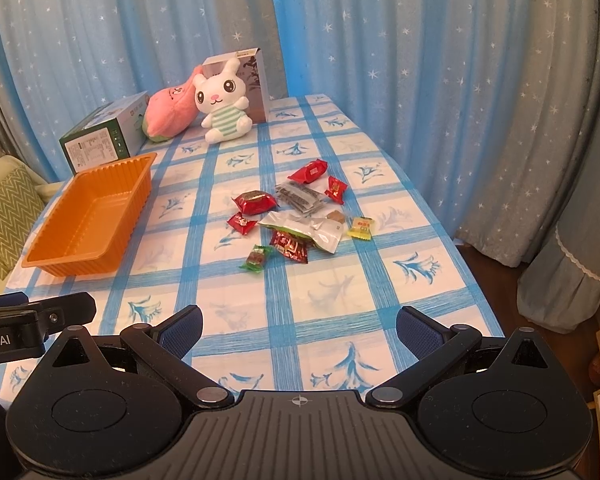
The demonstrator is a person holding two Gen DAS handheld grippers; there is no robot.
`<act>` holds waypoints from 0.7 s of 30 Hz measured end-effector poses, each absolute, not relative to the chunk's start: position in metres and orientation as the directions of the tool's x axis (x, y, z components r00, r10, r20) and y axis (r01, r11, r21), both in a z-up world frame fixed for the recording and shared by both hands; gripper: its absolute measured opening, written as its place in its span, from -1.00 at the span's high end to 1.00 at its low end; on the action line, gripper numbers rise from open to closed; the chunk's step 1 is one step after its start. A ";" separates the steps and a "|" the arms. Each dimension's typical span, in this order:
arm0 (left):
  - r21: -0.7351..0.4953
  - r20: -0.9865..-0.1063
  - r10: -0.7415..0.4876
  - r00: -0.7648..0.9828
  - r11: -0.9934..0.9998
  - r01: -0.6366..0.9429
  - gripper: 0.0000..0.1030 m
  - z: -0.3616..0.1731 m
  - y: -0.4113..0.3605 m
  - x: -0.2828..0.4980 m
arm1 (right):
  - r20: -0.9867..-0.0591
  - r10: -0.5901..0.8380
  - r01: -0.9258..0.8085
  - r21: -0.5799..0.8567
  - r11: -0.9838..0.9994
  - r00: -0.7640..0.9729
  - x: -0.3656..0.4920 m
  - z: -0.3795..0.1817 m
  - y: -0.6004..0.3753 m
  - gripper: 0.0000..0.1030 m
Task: Organize snacks
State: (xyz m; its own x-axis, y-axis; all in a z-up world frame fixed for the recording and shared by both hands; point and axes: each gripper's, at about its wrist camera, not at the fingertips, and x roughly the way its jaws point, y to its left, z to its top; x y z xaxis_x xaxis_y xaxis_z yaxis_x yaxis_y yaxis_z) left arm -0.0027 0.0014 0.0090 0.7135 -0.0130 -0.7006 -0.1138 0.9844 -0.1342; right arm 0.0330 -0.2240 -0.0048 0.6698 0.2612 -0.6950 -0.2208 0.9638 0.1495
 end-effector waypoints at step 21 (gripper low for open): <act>-0.138 -0.700 -0.017 0.714 0.984 -0.112 -0.99 0.011 -0.002 -0.003 | -0.694 0.259 -0.221 0.146 0.964 0.671 0.033 -0.003 -0.225 -0.99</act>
